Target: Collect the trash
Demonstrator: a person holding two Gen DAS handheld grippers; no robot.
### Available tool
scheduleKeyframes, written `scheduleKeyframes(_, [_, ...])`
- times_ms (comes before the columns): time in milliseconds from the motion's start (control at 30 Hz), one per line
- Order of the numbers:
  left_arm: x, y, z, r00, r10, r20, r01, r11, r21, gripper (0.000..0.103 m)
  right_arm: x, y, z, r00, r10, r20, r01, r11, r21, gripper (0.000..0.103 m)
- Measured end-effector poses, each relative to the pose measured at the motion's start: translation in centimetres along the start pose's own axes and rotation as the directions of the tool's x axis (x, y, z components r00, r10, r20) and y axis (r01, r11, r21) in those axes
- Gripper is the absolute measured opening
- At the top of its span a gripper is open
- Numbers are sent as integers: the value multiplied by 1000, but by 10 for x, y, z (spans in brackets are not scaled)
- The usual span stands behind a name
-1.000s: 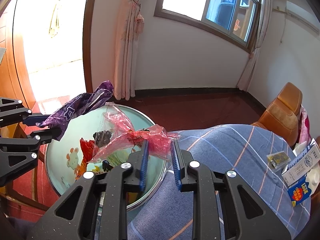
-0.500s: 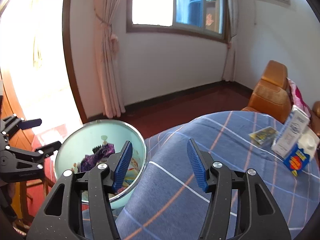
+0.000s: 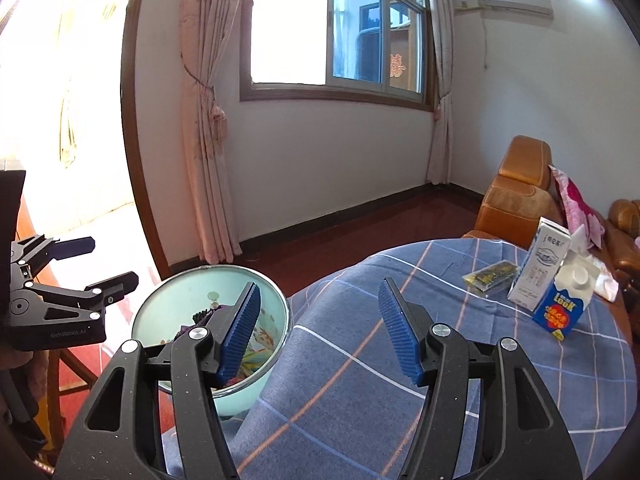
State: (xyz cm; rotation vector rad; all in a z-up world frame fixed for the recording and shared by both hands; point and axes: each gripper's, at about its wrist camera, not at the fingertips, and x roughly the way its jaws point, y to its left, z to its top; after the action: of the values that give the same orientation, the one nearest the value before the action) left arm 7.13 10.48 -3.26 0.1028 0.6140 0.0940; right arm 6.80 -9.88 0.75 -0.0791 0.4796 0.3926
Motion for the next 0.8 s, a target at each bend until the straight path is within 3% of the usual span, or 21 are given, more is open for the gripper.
scheduleKeyframes(800, [-14,-1,6,999,-9,39,10,1000,-10,94,-22,-8,0,998,-53,29,52,998,17,65])
